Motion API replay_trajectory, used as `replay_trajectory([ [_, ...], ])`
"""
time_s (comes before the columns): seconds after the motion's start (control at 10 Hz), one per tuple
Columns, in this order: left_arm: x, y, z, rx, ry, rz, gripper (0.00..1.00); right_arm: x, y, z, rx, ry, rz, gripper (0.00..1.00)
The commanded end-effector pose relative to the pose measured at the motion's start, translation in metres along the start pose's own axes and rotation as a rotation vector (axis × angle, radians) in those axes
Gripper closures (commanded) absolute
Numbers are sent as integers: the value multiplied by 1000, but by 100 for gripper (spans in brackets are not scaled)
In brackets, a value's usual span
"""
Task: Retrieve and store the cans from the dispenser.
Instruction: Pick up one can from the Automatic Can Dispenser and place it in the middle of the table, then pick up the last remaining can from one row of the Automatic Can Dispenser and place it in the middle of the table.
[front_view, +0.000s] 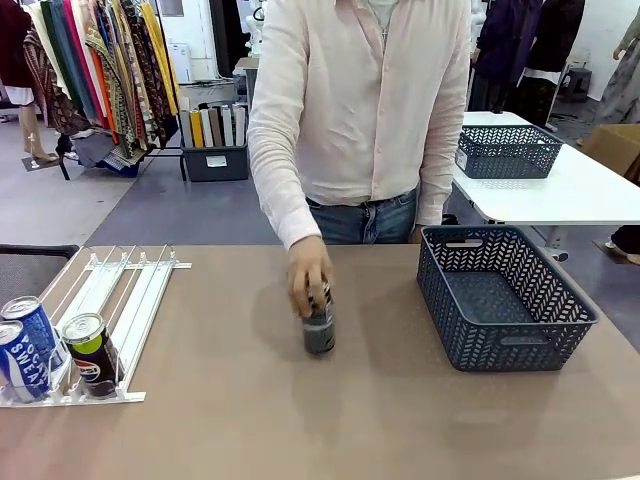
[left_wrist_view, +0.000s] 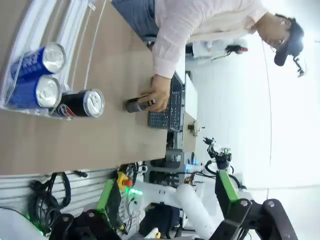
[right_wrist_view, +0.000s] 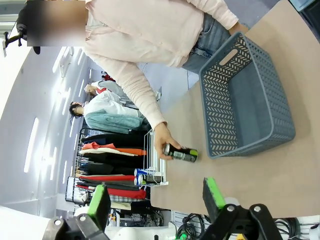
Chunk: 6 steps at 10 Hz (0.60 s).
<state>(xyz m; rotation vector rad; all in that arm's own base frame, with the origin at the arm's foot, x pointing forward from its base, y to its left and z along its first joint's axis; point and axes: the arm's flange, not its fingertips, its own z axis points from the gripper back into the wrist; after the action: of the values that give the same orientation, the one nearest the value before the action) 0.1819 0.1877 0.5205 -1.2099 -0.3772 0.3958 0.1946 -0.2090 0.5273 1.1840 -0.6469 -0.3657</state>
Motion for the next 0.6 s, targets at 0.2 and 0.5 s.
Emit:
replay_trajectory([
  [0.2,-4,-6,-2,10,33,0,0,3,3,0,32,-9,26,0],
  [0.5,-4,-6,-2,10,33,0,0,3,3,0,32,-9,26,0],
])
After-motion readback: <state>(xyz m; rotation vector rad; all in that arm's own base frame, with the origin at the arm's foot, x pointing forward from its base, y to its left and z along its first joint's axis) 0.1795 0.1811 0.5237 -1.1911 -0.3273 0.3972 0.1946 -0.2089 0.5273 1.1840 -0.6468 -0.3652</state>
